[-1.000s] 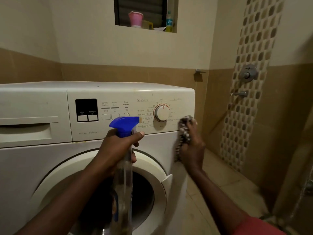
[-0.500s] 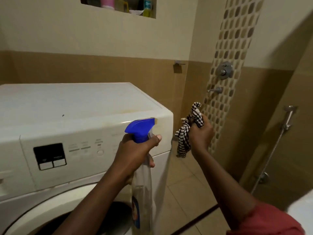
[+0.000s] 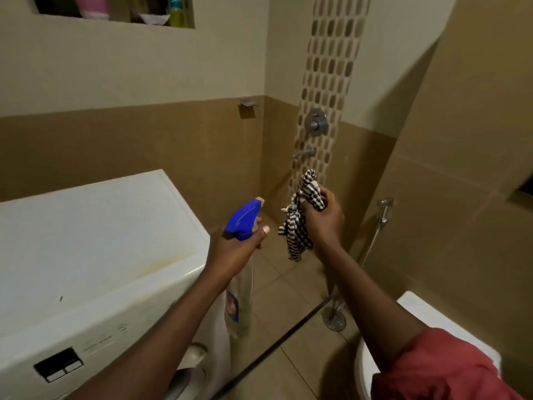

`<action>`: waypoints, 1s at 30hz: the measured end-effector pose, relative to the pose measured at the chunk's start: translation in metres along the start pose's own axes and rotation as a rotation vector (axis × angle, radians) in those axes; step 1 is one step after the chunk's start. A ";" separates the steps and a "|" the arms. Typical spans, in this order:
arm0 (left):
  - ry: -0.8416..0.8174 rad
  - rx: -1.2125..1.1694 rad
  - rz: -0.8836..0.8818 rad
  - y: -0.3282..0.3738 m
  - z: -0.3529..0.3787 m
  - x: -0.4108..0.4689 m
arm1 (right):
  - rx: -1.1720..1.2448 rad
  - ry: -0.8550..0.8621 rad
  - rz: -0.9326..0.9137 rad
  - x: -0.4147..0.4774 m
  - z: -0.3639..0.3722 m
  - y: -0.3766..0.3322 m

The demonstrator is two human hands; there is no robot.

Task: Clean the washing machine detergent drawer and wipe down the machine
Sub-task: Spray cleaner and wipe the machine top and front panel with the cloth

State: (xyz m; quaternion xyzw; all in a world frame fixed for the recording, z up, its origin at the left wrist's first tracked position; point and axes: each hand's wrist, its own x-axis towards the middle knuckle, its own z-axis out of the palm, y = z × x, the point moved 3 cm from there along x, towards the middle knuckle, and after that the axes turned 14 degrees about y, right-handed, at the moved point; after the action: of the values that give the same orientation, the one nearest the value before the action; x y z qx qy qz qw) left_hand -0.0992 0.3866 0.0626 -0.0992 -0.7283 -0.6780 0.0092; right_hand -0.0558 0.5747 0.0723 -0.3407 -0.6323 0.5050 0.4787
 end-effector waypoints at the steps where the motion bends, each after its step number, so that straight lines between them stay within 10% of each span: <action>1: -0.003 0.013 -0.021 0.008 0.012 -0.001 | -0.011 -0.001 0.033 0.010 -0.014 -0.009; 12: -0.085 0.079 -0.035 0.059 0.147 -0.024 | -0.213 0.005 0.057 0.108 -0.149 -0.047; 30: -0.400 -0.018 -0.293 -0.073 0.351 -0.089 | -0.727 0.179 0.275 0.181 -0.281 0.129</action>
State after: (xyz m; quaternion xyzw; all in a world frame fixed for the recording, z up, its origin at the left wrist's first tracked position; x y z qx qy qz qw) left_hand 0.0189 0.7173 -0.0508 -0.1250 -0.7161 -0.6454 -0.2345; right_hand 0.1482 0.8611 0.0043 -0.6121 -0.6739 0.2761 0.3080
